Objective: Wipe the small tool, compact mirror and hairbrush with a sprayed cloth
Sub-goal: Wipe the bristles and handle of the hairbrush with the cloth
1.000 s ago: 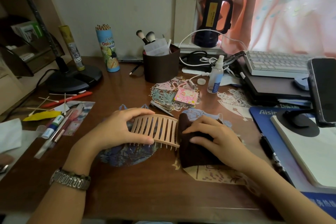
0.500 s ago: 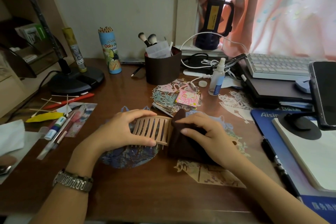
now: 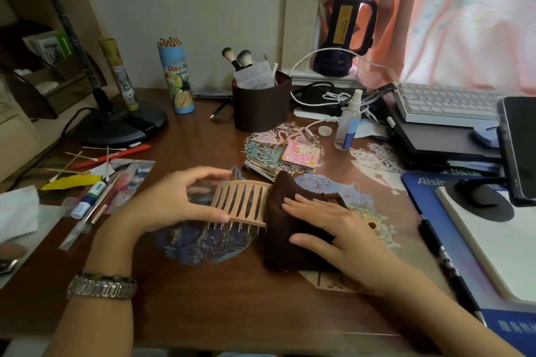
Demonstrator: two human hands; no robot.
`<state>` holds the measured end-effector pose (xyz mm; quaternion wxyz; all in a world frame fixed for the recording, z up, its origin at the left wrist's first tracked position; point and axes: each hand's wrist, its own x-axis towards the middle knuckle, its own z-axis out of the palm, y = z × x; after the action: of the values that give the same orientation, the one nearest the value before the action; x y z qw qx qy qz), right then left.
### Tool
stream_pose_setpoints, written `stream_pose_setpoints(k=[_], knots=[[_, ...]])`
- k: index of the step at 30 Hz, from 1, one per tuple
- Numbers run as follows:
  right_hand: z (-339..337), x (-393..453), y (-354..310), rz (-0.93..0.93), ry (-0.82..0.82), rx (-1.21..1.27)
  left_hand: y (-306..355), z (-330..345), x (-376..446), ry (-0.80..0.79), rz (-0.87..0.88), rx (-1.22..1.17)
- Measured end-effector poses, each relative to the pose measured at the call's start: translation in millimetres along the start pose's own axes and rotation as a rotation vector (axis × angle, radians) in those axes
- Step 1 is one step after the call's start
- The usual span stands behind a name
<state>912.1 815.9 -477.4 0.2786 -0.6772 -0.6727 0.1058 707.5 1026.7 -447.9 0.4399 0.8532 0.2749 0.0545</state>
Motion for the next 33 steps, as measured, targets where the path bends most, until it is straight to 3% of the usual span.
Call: stream_pose_setpoints(k=[4,8,26,33], knots=[[-4.2,0.7,-1.2,-0.007,-0.069,-0.039,-0.7,-2.4,-2.9,-0.058,-0.029,-0.037],[-3.7,2.2,-1.8,-0.025,-0.101,-0.098,1.2,0.2,-2.6,-0.013,0.001,-0.019],[-13.2,-3.1,6.4,-0.016,-0.064,-0.134,19.8,25.7,6.6,0.081,0.13,0.114],[-12.0,-3.7,9.5,-0.02,-0.057,-0.114,16.3,30.0,11.4,0.041,0.118,0.085]])
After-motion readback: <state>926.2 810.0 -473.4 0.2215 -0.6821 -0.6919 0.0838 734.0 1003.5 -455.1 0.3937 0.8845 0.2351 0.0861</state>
